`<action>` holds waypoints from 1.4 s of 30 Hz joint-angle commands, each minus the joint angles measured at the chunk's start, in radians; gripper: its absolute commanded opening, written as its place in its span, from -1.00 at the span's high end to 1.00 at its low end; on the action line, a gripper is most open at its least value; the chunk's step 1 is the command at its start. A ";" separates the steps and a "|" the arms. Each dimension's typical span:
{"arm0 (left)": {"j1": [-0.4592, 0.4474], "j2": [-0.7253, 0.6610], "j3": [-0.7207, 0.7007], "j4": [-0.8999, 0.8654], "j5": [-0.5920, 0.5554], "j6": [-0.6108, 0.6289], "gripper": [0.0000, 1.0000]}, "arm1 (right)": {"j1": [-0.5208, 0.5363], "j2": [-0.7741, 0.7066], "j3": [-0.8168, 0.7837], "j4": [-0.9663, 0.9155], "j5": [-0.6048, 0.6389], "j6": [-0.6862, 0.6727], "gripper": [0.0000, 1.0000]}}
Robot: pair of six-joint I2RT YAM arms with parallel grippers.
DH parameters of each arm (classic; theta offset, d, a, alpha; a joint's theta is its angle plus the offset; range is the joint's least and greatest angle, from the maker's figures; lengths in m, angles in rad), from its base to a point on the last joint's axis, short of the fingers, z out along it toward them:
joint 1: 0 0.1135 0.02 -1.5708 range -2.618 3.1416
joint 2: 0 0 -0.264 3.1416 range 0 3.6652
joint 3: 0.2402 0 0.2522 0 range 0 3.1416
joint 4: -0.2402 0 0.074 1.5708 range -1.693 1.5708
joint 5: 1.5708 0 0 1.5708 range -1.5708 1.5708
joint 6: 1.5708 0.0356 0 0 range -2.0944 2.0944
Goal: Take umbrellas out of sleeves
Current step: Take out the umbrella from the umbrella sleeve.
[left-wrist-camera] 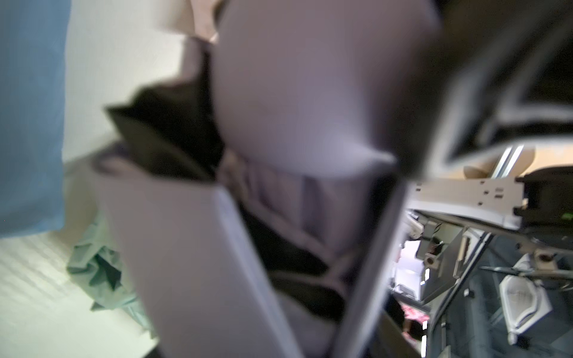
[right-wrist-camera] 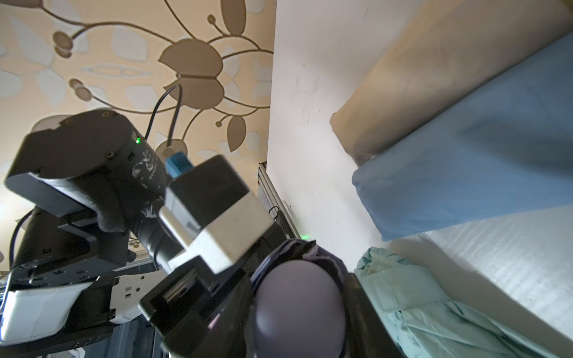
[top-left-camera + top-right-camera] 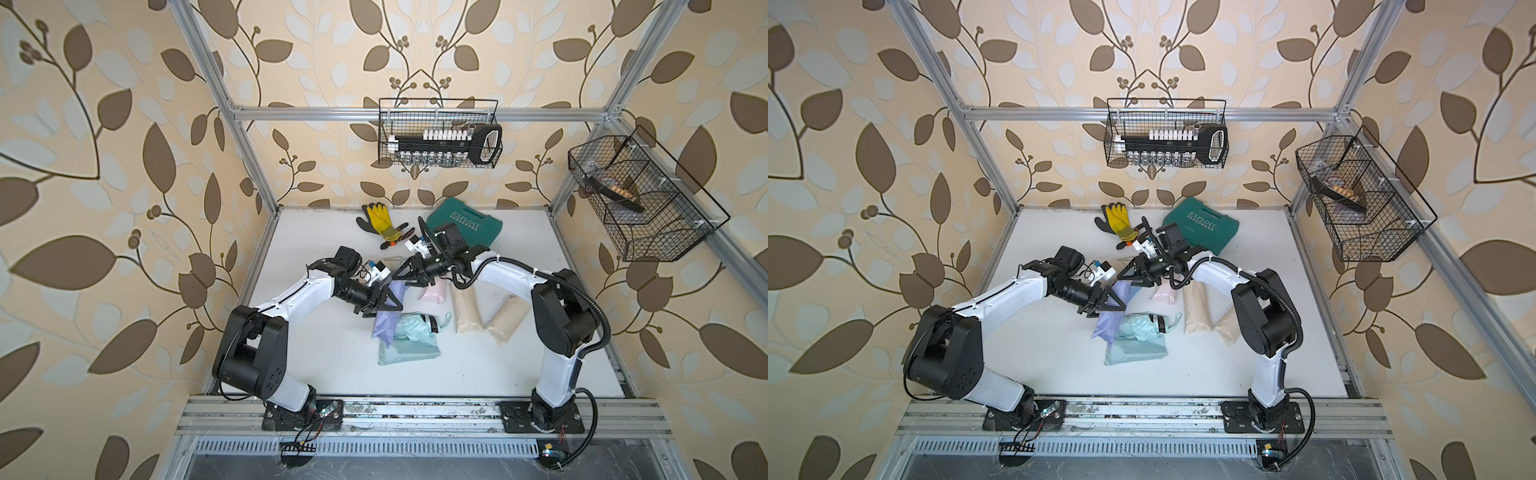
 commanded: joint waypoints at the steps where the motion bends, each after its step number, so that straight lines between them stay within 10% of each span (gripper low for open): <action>1: -0.012 -0.031 0.000 0.024 0.008 -0.008 -0.98 | -0.032 -0.020 -0.016 -0.034 0.018 0.023 0.56; 10: 0.007 -0.139 -0.103 0.088 -0.174 -0.153 -0.98 | -0.076 -0.060 -0.038 -0.178 0.148 -0.004 0.56; 17: 0.066 -0.231 -0.305 0.404 -0.116 -0.600 -0.92 | -0.108 -0.120 -0.106 -0.148 0.230 0.014 0.57; 25: 0.104 -0.259 -0.367 0.519 -0.072 -0.824 -0.69 | -0.113 -0.133 -0.125 -0.109 0.228 0.029 0.58; 42: 0.104 -0.231 -0.386 0.438 0.044 -0.878 -0.33 | -0.113 -0.142 -0.131 -0.081 0.251 0.047 0.64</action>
